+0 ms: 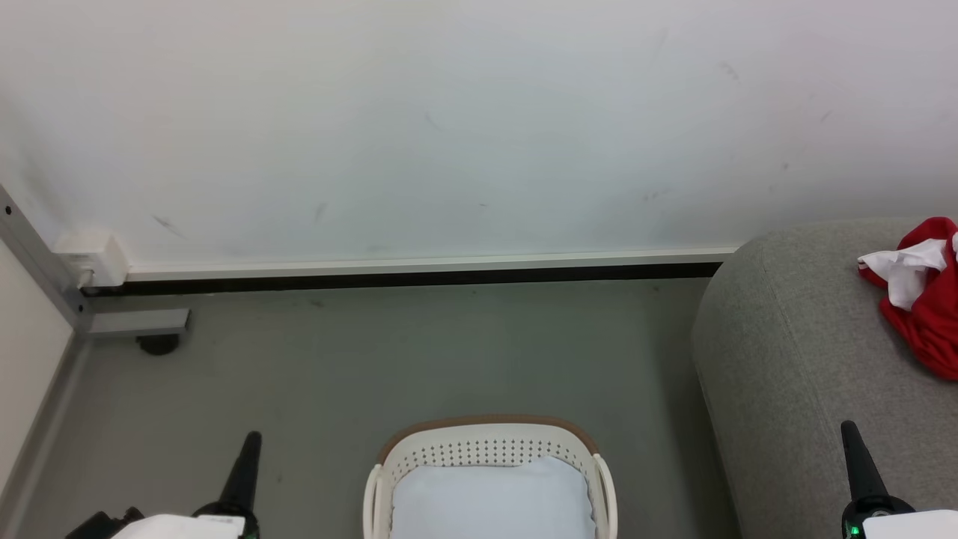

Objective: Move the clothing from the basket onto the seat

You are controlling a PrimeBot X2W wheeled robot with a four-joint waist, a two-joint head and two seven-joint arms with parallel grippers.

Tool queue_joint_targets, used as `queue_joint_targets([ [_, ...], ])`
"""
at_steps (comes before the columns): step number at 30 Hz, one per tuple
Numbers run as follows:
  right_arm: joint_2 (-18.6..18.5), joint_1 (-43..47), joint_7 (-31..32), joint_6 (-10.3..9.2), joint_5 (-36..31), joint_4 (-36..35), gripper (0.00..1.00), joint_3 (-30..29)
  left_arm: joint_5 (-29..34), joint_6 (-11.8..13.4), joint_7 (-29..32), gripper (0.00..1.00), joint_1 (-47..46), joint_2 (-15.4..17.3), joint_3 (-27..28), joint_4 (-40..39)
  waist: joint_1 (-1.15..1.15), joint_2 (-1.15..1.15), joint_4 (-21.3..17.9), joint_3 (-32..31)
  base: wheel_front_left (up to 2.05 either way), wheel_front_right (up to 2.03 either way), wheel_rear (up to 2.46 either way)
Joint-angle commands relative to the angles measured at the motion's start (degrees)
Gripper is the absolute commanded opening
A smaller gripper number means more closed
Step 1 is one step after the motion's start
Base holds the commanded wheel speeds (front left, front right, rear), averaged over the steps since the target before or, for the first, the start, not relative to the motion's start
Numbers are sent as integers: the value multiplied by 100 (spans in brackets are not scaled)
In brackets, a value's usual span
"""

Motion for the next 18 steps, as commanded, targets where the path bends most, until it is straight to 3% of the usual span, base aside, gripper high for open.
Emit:
queue_joint_targets([
  [1,-55,-125,33,-8,140,-54,0,-31,-170,-58,27,0,-97,9,60,-20,0,0,3,5,0,0,0],
  [18,-59,-213,248,-10,964,-80,0,-104,-851,-230,244,0,-218,-79,275,9,0,0,40,66,0,0,0],
])
